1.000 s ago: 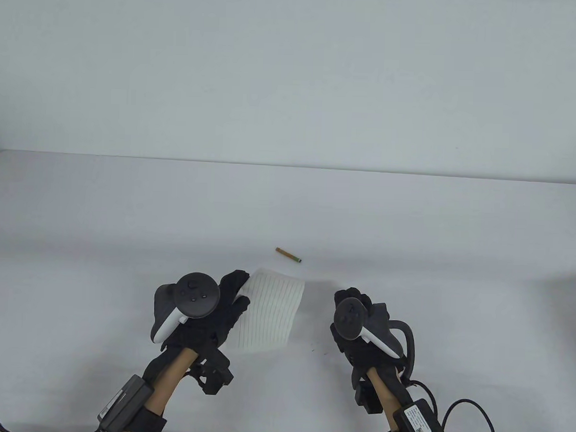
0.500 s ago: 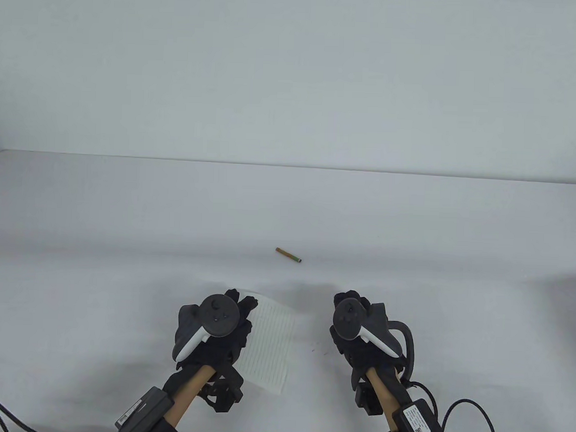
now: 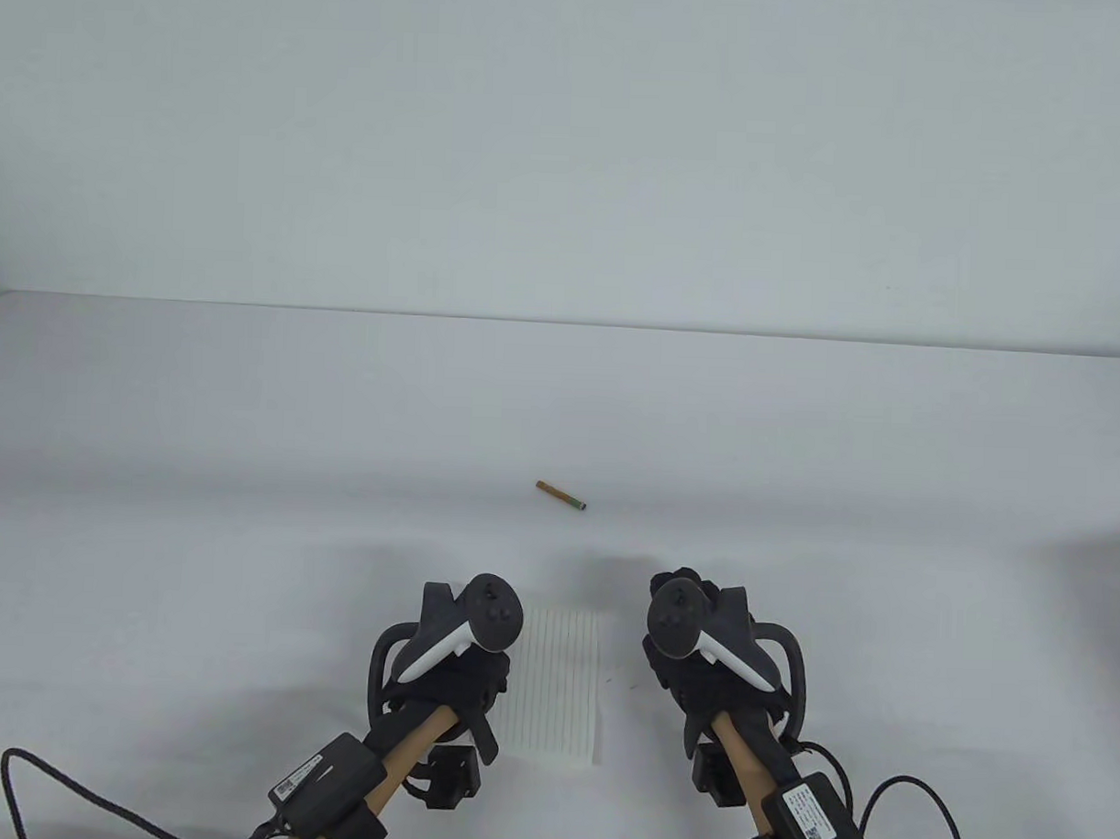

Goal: Apply wax crayon on paper

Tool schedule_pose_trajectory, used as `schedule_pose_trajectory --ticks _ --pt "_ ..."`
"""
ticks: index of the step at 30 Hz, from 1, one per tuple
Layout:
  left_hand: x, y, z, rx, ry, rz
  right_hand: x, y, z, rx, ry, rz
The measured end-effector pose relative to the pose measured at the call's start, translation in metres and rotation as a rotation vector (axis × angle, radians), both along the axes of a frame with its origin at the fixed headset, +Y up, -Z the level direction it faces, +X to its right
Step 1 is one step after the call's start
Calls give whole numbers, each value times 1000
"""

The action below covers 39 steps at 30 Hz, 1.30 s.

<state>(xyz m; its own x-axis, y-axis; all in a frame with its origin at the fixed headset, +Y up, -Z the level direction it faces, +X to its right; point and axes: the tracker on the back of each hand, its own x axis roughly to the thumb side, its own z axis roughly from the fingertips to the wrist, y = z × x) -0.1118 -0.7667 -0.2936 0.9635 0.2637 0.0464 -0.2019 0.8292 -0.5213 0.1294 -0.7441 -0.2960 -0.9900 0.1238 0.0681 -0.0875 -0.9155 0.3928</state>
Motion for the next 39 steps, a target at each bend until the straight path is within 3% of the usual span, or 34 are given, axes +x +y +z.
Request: schedule_pose_trajectory --ticks 10,15,23,34,39 --pt "4 0 4 -11 -49 -57 -1 -1 0 -14 3 8" --pt "10 -2 11 65 -98 -228 -1 -1 0 -25 1 11" --pt "7 -2 13 105 -138 -310 -1 -1 0 -28 1 14" --pt "-19 -16 7 -12 -85 -46 0 -9 -2 -8 -10 42" --pt "-19 -16 7 -16 -103 -57 -1 -10 -3 22 -23 51"
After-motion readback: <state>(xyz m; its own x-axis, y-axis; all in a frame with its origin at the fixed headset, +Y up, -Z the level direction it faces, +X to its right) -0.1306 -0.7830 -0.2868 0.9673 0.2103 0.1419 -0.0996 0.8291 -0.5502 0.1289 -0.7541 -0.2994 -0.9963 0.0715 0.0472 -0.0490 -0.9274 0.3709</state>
